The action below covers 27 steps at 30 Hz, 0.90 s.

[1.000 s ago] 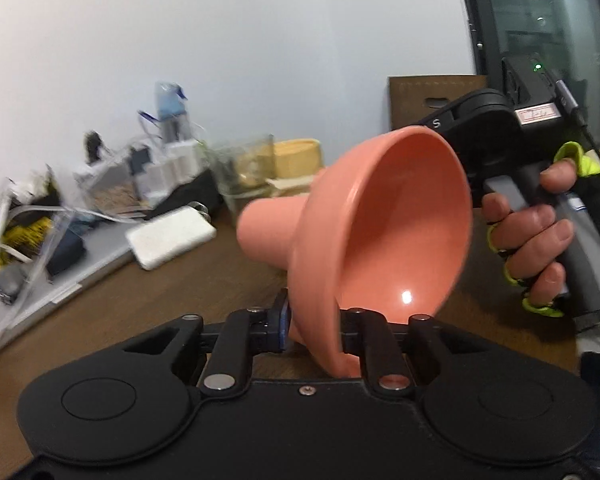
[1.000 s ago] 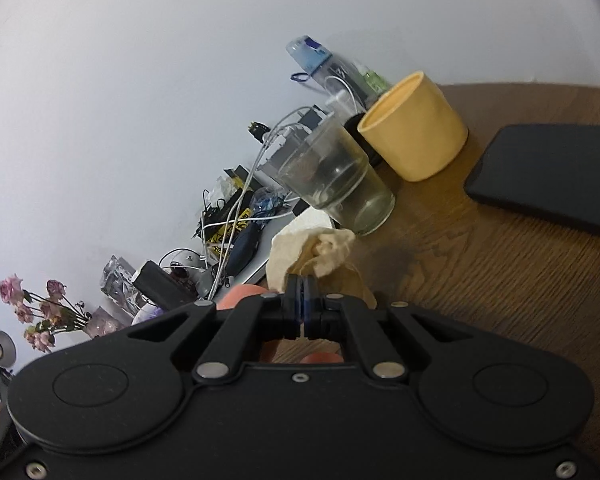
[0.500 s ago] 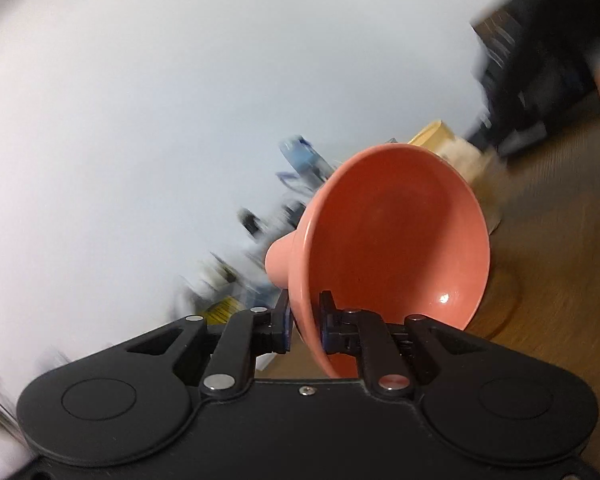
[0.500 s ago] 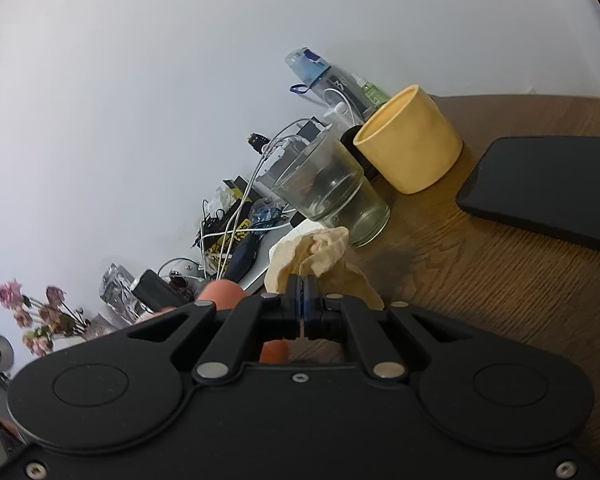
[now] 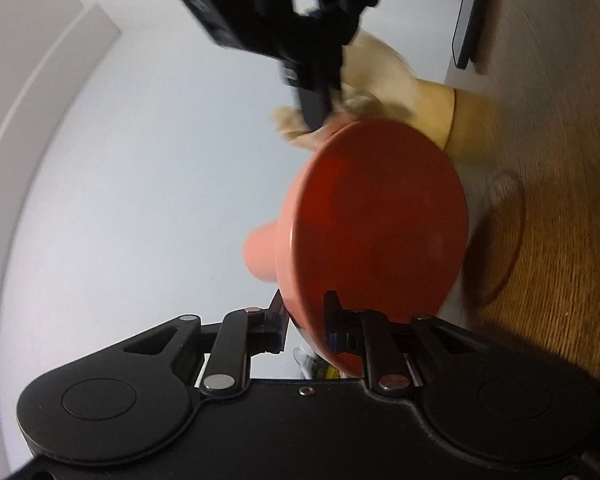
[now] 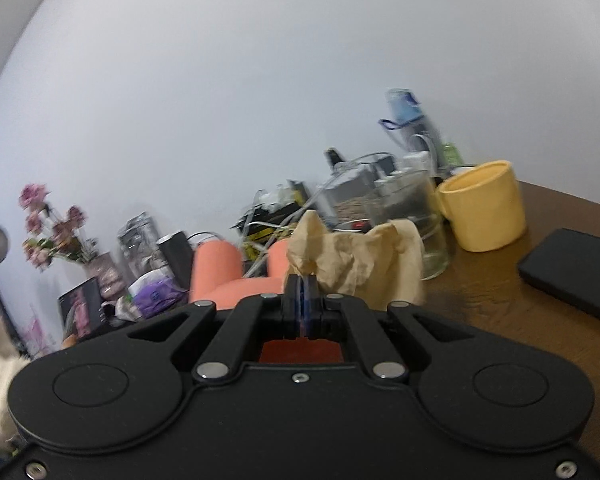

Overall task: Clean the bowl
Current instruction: 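Wipe the bowl's underside and feet with the right gripper's towel while the left gripper holds it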

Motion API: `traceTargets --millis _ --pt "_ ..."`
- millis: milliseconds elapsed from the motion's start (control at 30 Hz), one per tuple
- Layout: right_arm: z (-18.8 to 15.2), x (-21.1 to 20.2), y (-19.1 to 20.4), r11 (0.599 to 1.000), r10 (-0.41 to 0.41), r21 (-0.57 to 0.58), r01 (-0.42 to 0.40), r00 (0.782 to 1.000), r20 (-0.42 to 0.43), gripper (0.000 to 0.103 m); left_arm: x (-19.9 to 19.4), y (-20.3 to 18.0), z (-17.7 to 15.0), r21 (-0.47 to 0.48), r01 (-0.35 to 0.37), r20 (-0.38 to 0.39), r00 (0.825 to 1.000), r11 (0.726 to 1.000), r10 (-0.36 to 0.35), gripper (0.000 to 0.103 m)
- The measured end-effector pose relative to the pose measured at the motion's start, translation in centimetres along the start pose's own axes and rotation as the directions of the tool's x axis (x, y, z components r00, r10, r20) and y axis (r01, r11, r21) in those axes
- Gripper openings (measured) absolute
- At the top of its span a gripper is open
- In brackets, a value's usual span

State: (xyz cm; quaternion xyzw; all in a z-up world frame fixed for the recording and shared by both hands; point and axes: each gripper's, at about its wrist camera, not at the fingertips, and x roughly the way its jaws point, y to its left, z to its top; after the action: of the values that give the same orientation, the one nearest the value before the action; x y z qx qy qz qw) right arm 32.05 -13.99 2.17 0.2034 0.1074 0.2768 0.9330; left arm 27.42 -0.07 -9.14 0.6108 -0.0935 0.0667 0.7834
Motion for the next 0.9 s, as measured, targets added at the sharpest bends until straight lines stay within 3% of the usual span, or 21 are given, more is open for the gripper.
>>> traceTargets --millis 67,167,233,333,400,500,600,733,900 --pt "-0.1 0.2 1.1 0.991 0.108 -0.076 -0.112 0.993 -0.054 0.002 0.2 0.1 0.0 -0.010 0.007 -0.002 1.000 1.000 -0.007 0.017" --pt "-0.7 0.3 2.9 0.957 0.199 -0.191 -0.217 0.974 -0.110 0.002 0.6 0.5 0.0 -0.038 0.022 -0.011 1.000 0.999 -0.022 0.017" --pt "-1.2 0.2 3.9 0.937 0.218 -0.251 -0.244 0.967 -0.129 0.002 1.0 0.9 -0.1 -0.065 0.051 -0.010 0.999 0.997 -0.051 0.017" --pt "-2.0 -0.1 5.3 0.917 0.192 -0.329 -0.227 0.972 -0.136 0.002 1.3 1.1 0.0 -0.073 0.061 -0.015 0.998 0.995 -0.062 0.017" --pt "-1.7 -0.1 5.2 0.935 0.152 -0.305 -0.180 0.982 -0.113 0.002 1.6 1.3 0.1 -0.077 0.067 -0.018 0.998 0.995 -0.068 0.017" --pt "-0.7 -0.4 3.5 0.978 0.035 -0.201 -0.045 0.998 -0.050 0.002 1.9 1.4 0.3 -0.081 0.073 -0.026 0.997 0.994 -0.075 0.017" --pt "0.2 -0.4 1.8 0.992 -0.079 -0.095 0.077 0.997 -0.023 0.002 2.4 1.7 0.5 -0.090 0.088 -0.035 0.995 0.992 -0.091 0.017" --pt "1.3 -0.3 -1.9 0.978 -0.175 0.098 0.184 0.980 -0.094 0.002 2.7 1.9 0.7 -0.092 0.091 -0.037 0.995 0.992 -0.095 0.017" --pt "1.2 -0.7 -1.5 0.997 -0.049 0.061 0.054 0.995 -0.088 0.002 3.3 2.1 1.1 -0.092 0.091 -0.037 0.995 0.992 -0.095 0.017"
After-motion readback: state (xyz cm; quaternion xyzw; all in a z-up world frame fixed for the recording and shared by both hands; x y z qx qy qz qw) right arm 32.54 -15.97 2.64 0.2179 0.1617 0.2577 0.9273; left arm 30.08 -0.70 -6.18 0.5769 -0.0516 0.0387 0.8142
